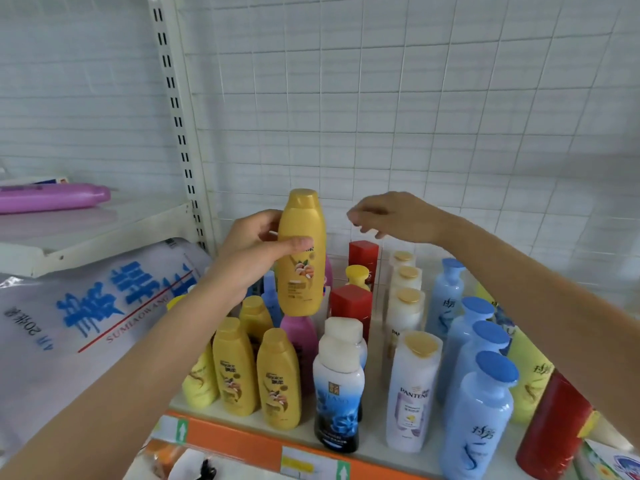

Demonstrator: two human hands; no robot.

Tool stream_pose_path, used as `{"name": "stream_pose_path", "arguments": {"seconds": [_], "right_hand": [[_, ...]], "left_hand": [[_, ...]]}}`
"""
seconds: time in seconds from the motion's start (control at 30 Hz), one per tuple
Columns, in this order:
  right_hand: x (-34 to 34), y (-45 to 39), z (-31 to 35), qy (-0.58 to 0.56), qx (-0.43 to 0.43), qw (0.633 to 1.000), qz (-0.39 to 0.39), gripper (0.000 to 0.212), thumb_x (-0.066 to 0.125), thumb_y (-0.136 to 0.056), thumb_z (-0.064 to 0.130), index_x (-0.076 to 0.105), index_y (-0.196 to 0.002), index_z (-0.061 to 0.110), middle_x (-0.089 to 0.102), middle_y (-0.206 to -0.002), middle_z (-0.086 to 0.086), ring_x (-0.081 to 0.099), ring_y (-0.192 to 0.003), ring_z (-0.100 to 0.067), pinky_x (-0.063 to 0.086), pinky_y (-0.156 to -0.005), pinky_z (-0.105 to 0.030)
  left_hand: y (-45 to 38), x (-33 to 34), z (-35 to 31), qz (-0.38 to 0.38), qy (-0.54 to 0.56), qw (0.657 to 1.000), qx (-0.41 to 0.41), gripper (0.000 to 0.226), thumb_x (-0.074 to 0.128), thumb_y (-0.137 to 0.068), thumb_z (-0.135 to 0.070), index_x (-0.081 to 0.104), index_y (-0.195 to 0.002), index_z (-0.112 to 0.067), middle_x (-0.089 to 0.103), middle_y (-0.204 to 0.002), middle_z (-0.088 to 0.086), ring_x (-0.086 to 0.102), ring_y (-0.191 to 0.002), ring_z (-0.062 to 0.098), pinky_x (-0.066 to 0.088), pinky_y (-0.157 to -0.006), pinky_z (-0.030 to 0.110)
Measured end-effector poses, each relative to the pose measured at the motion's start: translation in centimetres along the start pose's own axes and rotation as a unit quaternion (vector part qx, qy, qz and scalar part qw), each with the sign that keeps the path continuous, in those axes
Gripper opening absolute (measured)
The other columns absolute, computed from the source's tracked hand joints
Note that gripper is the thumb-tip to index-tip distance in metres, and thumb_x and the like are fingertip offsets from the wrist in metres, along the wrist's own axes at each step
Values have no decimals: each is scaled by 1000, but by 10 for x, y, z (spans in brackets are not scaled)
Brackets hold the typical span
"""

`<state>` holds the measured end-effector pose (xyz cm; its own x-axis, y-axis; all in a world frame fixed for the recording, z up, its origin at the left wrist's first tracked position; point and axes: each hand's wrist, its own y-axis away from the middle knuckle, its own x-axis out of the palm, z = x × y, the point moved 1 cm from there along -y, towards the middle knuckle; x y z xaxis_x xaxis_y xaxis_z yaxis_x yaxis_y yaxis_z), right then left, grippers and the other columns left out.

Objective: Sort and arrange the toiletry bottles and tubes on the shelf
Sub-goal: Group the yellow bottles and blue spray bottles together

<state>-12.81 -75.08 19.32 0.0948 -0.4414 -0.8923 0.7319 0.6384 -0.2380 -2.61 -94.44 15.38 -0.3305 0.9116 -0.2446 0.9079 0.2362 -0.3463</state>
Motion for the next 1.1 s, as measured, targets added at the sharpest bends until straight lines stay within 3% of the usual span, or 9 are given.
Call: {"name": "stream_pose_path", "arguments": {"seconds": [0.1, 0.2, 0.33, 0.53, 0.63, 0.73, 0.9, 1.0, 1.1], "right_hand": [[-4, -2, 51, -114, -65, 991, -25, 38, 44, -94, 43, 63, -110, 14, 67, -102, -1, 65, -91, -11, 56, -78, -26], [4, -6, 81, -79, -104, 991, -25, 32, 59, -86, 42, 61, -105, 16, 66, -94, -3, 63, -79, -13, 53, -69, -22], [18, -13, 97, -8, -128, 991, -36, 36, 69, -78, 40, 59, -100, 13, 65, -92, -5, 60, -78, -17, 44, -69, -24], [29, -17, 118, -79, -143, 983, -83, 34, 71, -76, 39, 56, -91, 13, 56, -78, 3, 52, -62, -4, 43, -59, -15], [37, -19, 126, -116, -130, 983, -62, 34, 72, -76, 38, 56, -91, 12, 59, -82, -1, 57, -70, -13, 50, -69, -29], [53, -19, 130, -106, -129, 985, -45, 33, 73, -75, 38, 56, -91, 14, 59, -85, -2, 54, -75, -14, 47, -71, -30], [85, -15, 133, -87, -120, 989, -7, 38, 74, -74, 40, 57, -92, 11, 62, -88, -6, 53, -75, -14, 45, -68, -31], [100, -16, 138, -84, -117, 989, 21, 35, 74, -73, 40, 56, -86, 13, 58, -80, 0, 51, -70, -12, 43, -64, -28], [100, -21, 141, -84, -119, 987, 74, 26, 63, -83, 44, 60, -85, 18, 62, -81, 4, 59, -74, -11, 49, -72, -28]], "left_hand": [[1, -5, -3, 2, -9, 1000, 19, 31, 78, -68, -22, 62, -93, -28, 69, -98, -6, 65, -93, 14, 52, -83, 32], [4, -15, -5, 7, -10, 999, 41, 27, 77, -69, -15, 64, -90, -26, 70, -93, -7, 67, -90, 16, 54, -83, 32], [13, -32, 2, 11, -23, 998, 57, 26, 78, -68, -12, 66, -87, -24, 72, -92, -3, 68, -90, 17, 54, -86, 33], [27, -75, 16, -21, -43, 996, 79, 18, 72, -76, -17, 68, -92, -24, 72, -95, -3, 67, -94, 13, 53, -88, 34], [35, -96, 34, -48, -50, 995, 70, 18, 70, -80, -17, 69, -97, -20, 72, -98, 2, 67, -97, 18, 52, -91, 38], [44, -105, 48, -42, -42, 997, 46, 19, 66, -82, -14, 68, -101, -16, 72, -99, 4, 68, -95, 22, 54, -87, 35], [55, -106, 56, 51, -47, 997, 23, 36, 74, -69, -29, 65, -103, -22, 71, -101, -2, 67, -95, 9, 54, -82, 21], [57, -98, 61, 84, -71, 994, 9, 41, 80, -63, -25, 63, -100, -28, 72, -98, -7, 67, -92, 9, 54, -82, 28], [57, -95, 69, 63, -81, 995, 2, 49, 84, -56, -29, 63, -100, -27, 72, -96, -4, 68, -91, 12, 54, -85, 37]]}}
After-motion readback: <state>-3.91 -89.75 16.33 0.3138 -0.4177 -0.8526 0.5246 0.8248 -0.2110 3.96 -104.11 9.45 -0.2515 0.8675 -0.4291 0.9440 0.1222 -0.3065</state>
